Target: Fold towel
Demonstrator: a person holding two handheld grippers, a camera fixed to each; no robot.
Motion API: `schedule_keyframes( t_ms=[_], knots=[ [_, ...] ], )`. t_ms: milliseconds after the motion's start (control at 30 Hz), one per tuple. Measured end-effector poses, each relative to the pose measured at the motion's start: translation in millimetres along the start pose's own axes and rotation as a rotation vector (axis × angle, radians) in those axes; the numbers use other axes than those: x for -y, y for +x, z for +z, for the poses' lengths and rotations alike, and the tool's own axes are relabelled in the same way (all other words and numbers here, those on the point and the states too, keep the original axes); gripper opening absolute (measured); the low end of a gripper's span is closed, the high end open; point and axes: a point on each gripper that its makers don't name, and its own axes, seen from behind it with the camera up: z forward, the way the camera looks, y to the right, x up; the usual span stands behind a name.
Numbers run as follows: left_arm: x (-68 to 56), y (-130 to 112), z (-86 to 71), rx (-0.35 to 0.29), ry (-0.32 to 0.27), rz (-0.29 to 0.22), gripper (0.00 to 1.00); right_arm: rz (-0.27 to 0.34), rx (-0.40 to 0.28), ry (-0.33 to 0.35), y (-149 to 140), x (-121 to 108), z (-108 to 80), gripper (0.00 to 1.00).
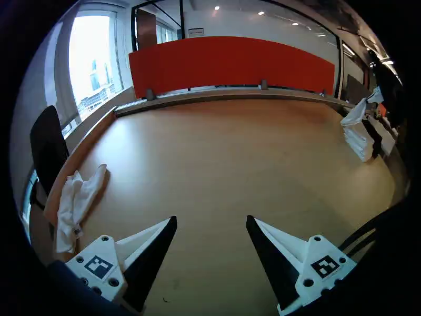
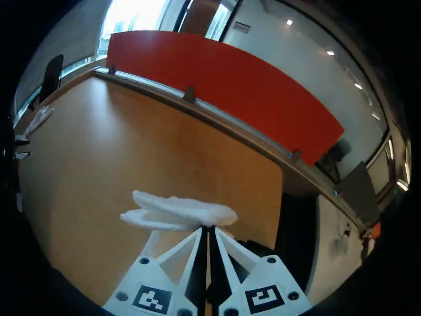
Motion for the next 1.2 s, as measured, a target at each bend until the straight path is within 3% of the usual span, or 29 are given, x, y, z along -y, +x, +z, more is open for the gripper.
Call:
schedule_keyframes(
  t_ms=[533,1200],
  knots=[
    [-2.0,-1,-1.9,0.002,-0.005,0.015,0.98,0.089,0.109,-0.017,-77,3,-4.4,0.02],
    [4.4,-4,-3.6,0.011,0.006,0.022,0.98,0.167,0.209,-0.030,-128,1,1.4,0.02]
  ],
)
